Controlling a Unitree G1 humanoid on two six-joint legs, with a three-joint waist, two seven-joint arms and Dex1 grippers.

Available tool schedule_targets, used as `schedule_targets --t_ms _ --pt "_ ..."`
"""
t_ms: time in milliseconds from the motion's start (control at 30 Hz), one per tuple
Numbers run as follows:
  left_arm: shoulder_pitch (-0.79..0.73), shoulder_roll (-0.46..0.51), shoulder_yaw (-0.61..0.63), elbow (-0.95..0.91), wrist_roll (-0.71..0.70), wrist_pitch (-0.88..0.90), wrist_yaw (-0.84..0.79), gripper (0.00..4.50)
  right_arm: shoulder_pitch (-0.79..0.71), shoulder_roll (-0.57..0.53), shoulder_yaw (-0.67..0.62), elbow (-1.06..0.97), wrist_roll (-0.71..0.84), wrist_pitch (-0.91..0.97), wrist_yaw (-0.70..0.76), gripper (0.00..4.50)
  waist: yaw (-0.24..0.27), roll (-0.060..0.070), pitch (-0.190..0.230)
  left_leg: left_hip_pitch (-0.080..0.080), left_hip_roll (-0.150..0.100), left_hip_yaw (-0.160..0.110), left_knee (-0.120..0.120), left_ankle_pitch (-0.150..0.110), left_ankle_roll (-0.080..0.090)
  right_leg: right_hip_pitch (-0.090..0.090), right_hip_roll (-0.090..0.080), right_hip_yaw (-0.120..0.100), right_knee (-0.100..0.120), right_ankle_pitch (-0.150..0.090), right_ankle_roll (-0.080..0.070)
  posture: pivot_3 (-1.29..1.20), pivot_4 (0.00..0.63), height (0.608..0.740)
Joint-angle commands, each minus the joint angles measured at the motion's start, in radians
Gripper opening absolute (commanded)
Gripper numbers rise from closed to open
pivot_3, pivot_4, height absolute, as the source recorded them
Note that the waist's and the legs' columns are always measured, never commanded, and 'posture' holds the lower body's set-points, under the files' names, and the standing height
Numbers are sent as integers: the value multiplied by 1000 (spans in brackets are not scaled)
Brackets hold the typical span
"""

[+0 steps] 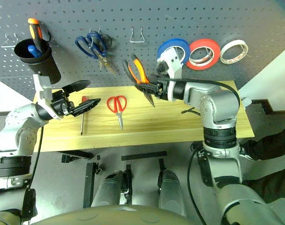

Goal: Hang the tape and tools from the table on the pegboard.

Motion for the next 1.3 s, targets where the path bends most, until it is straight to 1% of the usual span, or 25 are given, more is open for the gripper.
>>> schedule_targets --t_ms 33,167,300,367,433,600,700,933,1300 --pt "-36 16 49 -42 -47 -1 19 4500 -102 46 -78 -38 74 -71 -85 2090 0 0 -11 0 0 0 0 0 0 0 0 0 0 0 0 7 103 732" --pt "-45 17 67 -48 -67 2 41 4500 -169 89 -66 39 54 -180 -171 2090 -1 -1 -43 0 0 -1 -1 0 0 0 0 0 -1 0 0 8 90 732" --pt "-51 24 81 -48 -77 -5 53 4500 -256 121 -30 233 -32 -371 -260 2090 -7 -1 -57 3 0 0 0 0 0 3 1 0 0 0 0 11 82 732" --pt "-54 26 84 -51 -79 -6 59 4500 -282 128 -19 305 -50 -439 -278 2090 -8 -1 -63 5 0 0 0 1 -1 5 1 0 0 0 0 13 77 732" --pt "-62 24 85 -58 -84 -5 67 4500 -321 146 -12 419 -77 -531 -301 2090 -9 -1 -67 6 0 0 -1 1 -1 5 1 0 0 0 0 23 71 732" --pt "-69 24 81 -62 -82 -5 81 4500 -380 159 15 607 -122 -694 -306 2090 -19 -1 -75 6 0 0 -1 1 -1 5 1 0 0 0 0 38 67 732" --pt "-60 24 80 -67 -74 -7 89 4500 -410 160 25 691 -137 -762 -302 2090 -29 -1 -76 6 -1 -1 -1 1 -1 6 1 0 0 0 0 45 65 732" --pt "-37 28 82 -83 -71 -4 107 4500 -478 149 26 871 -176 -921 -312 2090 -36 0 -77 7 0 -1 -1 1 -1 6 1 1 1 0 0 59 64 732" --pt "5 34 83 -116 -72 0 125 4500 -541 157 30 1062 -209 -1021 -313 2090 -30 0 -78 10 0 -1 -1 1 -1 9 1 1 1 0 0 93 72 732"
